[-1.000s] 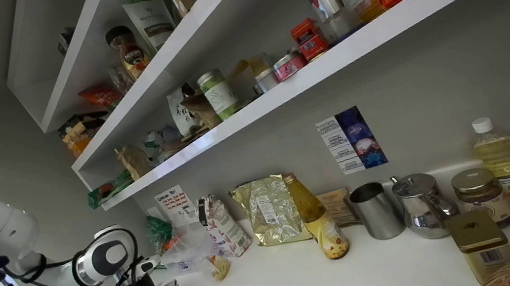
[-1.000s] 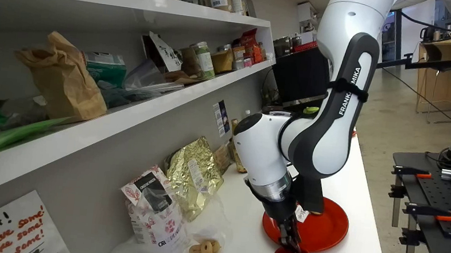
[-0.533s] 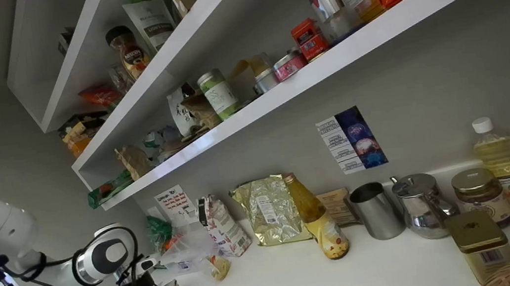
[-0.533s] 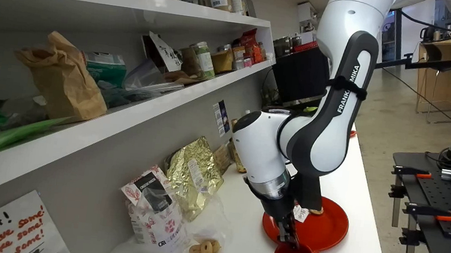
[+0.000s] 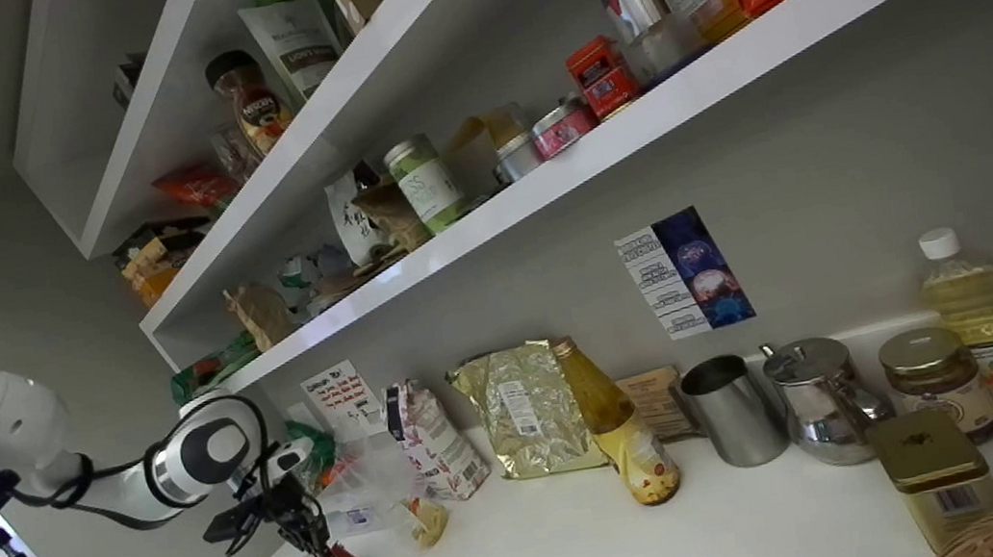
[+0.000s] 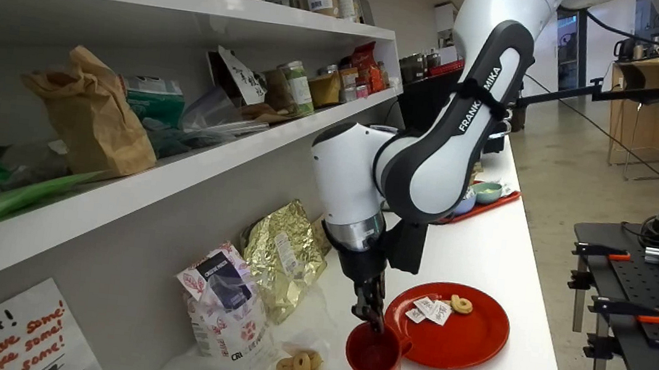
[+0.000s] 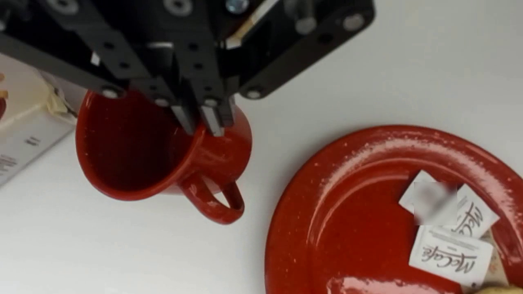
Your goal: Place the red mug on the red plate
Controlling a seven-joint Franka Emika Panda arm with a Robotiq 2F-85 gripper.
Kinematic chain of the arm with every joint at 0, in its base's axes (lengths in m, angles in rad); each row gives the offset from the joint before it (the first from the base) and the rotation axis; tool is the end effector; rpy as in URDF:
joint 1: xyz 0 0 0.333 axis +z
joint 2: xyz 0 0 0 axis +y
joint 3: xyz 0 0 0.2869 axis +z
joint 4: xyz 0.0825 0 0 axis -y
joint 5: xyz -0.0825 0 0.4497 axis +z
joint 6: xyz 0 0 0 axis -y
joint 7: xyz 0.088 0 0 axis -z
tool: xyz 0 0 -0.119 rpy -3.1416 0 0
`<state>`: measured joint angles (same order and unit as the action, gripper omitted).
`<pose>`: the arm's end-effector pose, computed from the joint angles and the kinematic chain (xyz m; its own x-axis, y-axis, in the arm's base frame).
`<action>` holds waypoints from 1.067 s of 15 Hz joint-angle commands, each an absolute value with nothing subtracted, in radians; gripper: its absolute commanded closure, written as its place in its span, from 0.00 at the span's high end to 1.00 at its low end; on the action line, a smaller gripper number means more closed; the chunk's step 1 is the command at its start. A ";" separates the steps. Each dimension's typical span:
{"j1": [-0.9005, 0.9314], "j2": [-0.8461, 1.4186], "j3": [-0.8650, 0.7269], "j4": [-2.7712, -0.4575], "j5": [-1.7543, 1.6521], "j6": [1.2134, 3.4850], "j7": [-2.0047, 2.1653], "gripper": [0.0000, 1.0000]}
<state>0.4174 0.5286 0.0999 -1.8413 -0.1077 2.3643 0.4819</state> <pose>0.5892 0.3324 0.1565 0.9951 0.0987 0.0094 0.0985 -0.9949 0.0233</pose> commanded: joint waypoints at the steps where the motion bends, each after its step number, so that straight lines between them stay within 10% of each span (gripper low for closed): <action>1: 0.415 0.520 0.078 -1.798 -0.124 2.355 0.489 0.02; 16: 0.348 0.447 -0.033 -1.960 -0.154 2.367 0.528 0.02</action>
